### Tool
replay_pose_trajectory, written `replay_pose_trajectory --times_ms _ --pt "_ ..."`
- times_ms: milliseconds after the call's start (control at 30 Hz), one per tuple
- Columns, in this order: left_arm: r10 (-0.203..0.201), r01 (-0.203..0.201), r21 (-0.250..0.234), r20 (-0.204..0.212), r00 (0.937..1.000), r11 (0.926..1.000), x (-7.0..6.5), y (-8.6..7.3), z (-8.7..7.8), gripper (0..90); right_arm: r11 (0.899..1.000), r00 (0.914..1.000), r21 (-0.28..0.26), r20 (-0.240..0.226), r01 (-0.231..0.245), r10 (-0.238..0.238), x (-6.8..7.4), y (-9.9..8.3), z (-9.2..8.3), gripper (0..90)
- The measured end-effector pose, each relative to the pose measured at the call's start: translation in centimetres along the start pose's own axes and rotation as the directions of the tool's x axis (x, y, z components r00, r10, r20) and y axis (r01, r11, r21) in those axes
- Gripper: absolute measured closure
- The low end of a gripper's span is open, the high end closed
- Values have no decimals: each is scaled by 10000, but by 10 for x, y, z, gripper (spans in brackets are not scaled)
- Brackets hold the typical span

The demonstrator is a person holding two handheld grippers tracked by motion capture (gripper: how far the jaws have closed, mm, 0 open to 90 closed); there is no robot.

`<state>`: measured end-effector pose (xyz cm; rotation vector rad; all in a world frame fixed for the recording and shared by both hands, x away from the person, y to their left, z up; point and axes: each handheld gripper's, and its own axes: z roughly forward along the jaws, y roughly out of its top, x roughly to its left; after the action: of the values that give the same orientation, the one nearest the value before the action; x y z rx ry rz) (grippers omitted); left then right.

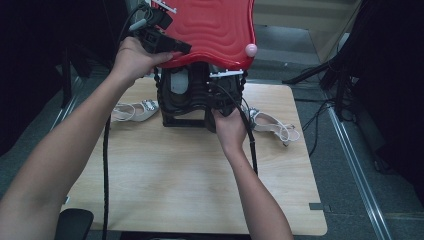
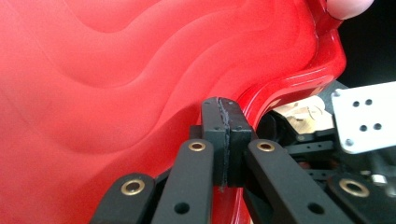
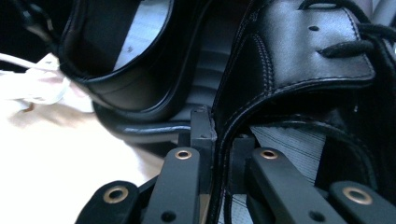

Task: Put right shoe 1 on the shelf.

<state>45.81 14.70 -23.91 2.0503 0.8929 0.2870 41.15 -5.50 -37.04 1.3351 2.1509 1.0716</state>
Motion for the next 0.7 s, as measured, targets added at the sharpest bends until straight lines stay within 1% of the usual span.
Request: replay_pose_trajectory --times_ms 100,200,233,267,333,367,400,500,567,600,700 --pt "-17 17 28 10 10000 10000 0 0 0 900 9998 9998 -184 145 -113 116 -2 0 5 864" --pt "-2 2 8 0 10000 10000 0 0 0 900 9995 9994 -308 331 65 -55 -2 0 9 856" --pt "7 -7 18 2 10000 10000 0 0 0 900 9996 9994 -271 328 80 -71 -2 -1 10 843" --pt "20 -20 28 5 10000 10000 0 0 0 900 9999 9996 -137 258 66 -62 -2 -1 12 826" --pt "23 -23 10 -30 10000 10000 0 0 0 900 10000 10000 -53 84 -26 26 -3 -3 14 813" --pt "28 -28 -36 -31 10000 10000 0 0 0 900 10000 9999 -11 87 -64 64 -3 -4 15 809" --pt "25 -25 -36 -29 10000 10000 0 0 0 900 10000 9999 19 94 42 -43 -3 -5 16 792" --pt "38 -38 -49 -40 10000 10000 0 -1 0 900 9999 9999 -84 61 83 -82 -2 -6 16 767" --pt "33 -33 -57 -41 10000 10000 0 -1 0 900 10000 9996 -9 -277 -34 34 -3 -6 16 720" --pt "32 -32 -58 -45 10000 10000 0 -1 0 900 10000 9995 -93 -300 -12 10 -3 -6 15 690" --pt "56 -56 -50 -60 10000 10000 0 -1 0 900 9999 9991 -129 -427 36 -42 -2 -5 13 667"
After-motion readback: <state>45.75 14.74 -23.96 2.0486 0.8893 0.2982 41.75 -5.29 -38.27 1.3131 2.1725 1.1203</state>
